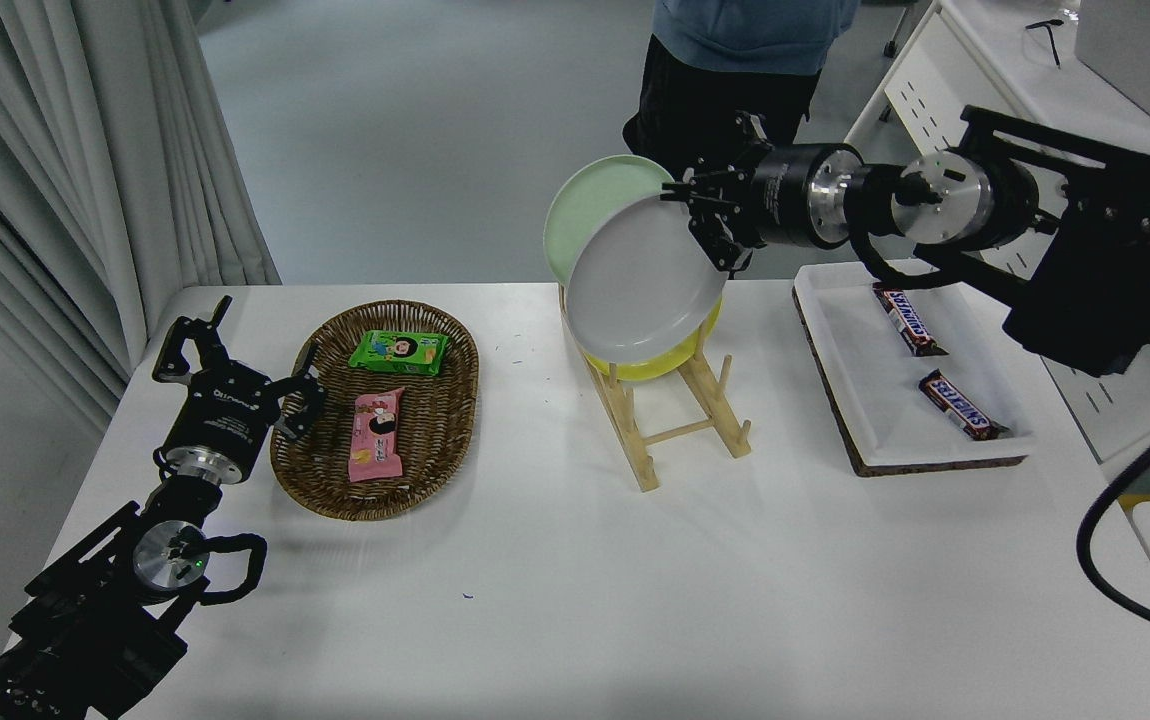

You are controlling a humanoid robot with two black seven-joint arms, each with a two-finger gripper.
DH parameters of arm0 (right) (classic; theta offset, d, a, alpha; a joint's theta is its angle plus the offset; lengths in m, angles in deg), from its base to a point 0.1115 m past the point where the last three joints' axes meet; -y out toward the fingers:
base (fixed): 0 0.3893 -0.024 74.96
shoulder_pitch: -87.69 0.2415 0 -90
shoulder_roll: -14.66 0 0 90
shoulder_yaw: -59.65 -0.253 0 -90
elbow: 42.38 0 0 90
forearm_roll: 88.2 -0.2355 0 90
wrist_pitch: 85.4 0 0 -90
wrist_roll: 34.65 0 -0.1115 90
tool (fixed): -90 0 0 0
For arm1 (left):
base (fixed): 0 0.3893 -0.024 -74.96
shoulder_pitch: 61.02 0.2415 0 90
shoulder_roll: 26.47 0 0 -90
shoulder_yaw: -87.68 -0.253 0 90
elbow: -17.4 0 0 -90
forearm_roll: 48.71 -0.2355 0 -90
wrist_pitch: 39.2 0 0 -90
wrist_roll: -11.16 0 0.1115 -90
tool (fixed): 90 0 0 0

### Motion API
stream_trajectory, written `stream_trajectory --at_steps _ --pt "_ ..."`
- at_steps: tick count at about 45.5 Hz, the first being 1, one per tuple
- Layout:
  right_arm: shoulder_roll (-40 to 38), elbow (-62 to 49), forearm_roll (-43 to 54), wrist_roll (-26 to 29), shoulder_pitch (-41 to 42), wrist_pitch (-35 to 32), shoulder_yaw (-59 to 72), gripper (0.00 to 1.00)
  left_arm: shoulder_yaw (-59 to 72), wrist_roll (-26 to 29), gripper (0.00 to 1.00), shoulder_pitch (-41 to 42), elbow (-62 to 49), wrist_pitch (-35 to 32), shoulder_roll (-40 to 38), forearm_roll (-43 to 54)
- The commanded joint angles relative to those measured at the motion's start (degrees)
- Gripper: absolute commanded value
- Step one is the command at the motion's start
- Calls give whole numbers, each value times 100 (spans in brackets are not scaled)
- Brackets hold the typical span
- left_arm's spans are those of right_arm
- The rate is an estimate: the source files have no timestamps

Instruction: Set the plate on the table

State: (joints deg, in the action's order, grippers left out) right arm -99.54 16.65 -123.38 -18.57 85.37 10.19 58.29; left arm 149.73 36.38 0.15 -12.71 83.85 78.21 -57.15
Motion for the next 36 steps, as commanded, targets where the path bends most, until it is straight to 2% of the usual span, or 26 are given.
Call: stream_trajectory --at_steps 1,10,18,25,36 --pt "-304 425 -446 80 390 214 -119 0 0 0 100 0 5 0 0 0" --pt "-295 521 -525 195 382 512 -259 0 0 0 100 0 -4 0 0 0" --pt "-260 864 -534 195 320 1039 -575 0 0 0 100 0 5 0 0 0" --pt "-252 1242 -657 186 320 2102 -962 0 0 0 100 0 5 0 0 0" --pt "30 1216 -1632 168 338 3623 -1094 0 0 0 100 0 5 0 0 0"
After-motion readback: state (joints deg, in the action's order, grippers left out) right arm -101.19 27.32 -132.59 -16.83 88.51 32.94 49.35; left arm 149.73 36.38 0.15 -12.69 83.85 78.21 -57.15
